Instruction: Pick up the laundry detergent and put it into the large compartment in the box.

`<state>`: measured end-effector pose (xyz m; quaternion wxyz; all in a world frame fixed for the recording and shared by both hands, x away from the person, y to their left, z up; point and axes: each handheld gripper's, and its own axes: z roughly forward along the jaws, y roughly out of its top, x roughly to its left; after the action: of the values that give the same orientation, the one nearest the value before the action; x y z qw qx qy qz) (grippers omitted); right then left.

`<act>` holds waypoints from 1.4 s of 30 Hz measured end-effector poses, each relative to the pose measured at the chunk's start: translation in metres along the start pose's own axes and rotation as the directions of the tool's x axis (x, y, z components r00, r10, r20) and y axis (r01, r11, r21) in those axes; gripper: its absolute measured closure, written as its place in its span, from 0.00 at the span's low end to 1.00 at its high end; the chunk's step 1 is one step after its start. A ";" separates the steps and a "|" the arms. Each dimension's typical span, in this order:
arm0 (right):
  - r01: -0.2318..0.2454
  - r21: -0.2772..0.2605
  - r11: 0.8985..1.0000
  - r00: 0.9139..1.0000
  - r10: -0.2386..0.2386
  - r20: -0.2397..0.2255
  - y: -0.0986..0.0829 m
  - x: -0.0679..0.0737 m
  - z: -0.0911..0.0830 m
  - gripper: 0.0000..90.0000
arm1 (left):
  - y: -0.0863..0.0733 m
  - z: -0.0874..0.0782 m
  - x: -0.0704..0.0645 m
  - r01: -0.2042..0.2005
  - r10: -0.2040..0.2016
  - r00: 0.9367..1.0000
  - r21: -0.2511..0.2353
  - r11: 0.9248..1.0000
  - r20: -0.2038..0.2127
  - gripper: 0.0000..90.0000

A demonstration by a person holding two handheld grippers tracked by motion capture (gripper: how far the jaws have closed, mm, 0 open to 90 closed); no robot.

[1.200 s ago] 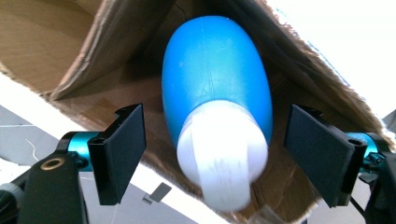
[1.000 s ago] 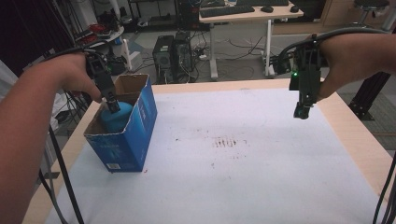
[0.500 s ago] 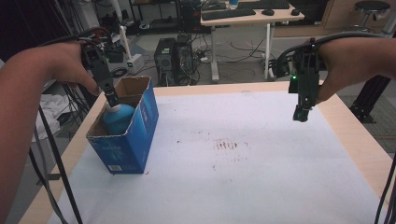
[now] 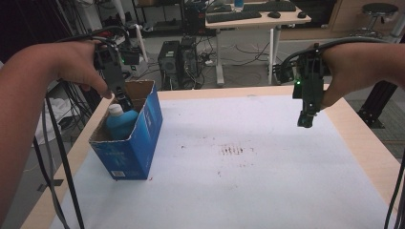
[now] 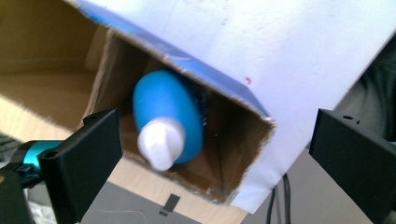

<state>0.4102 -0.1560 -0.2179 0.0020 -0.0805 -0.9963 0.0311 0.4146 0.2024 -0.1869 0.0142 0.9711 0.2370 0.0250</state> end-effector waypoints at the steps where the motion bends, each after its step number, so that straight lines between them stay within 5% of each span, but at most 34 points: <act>1: -0.001 -0.008 1.000 1.000 0.001 0.001 0.000 0.000 0.000 0.04 | 0.003 0.000 -0.002 -0.022 0.022 1.000 0.008 1.000 0.011 0.02; 10: 0.010 -0.005 1.000 1.000 -0.010 -0.002 0.006 -0.002 0.003 0.04 | 0.027 0.007 -0.015 -0.155 0.155 0.987 -0.004 0.988 0.043 0.02; 21: 0.039 0.021 0.999 0.999 -0.039 -0.002 0.023 0.001 0.009 0.04 | 0.059 0.018 -0.027 -0.268 0.270 0.959 -0.035 0.963 0.083 0.02; 25: 0.051 0.016 0.999 0.999 -0.051 -0.002 0.026 0.001 0.011 0.04 | 0.066 0.021 -0.031 -0.272 0.273 0.958 -0.031 0.962 0.081 0.02; 35: 0.066 0.008 0.998 0.998 -0.066 0.006 0.028 0.001 0.014 0.04 | 0.083 0.027 -0.040 -0.306 0.309 0.945 -0.039 0.951 0.104 0.02; 42: 0.059 0.002 0.998 0.998 -0.059 0.002 0.026 0.000 0.013 0.04 | 0.092 0.026 -0.039 -0.306 0.308 0.946 -0.039 0.951 0.104 0.02</act>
<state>0.4141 -0.1316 -0.2322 0.0018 -0.0510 -0.9982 0.0320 0.4244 0.1022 -0.2111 0.0338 0.9958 0.0817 -0.0236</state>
